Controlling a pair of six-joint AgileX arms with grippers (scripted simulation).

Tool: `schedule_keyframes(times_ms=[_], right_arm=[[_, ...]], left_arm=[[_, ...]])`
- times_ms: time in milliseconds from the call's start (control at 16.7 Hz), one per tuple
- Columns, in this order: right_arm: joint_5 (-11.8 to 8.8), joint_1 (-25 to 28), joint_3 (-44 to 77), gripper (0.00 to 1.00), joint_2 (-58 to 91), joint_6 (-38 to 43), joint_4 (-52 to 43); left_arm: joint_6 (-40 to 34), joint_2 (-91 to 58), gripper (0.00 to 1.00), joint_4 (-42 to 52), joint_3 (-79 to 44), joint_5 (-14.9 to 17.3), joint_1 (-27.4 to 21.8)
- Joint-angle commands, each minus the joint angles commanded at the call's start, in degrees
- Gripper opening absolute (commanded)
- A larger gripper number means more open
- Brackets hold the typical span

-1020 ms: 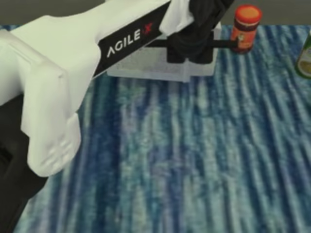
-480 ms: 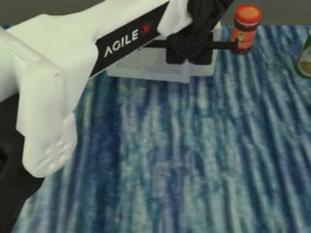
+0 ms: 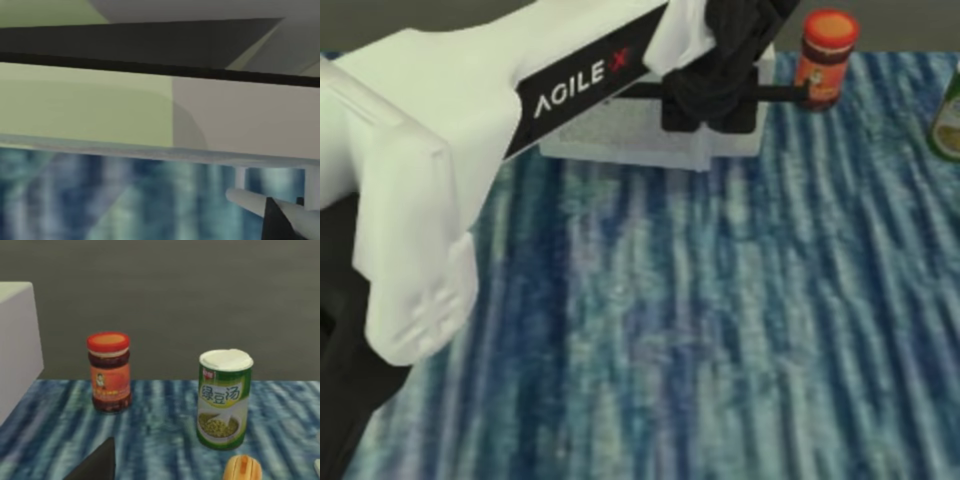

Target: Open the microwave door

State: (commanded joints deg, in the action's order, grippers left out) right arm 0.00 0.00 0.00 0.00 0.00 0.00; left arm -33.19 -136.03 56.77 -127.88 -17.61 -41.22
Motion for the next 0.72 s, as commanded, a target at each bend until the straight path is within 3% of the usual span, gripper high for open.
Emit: schedule_keyframes(times_ms=[720], right_arm=[[0.0,0.0,0.0,1.0,0.0,0.0,0.0]], left_arm=[[-0.2,-0.1,0.0,-0.3,0.1,0.4,-0.5]])
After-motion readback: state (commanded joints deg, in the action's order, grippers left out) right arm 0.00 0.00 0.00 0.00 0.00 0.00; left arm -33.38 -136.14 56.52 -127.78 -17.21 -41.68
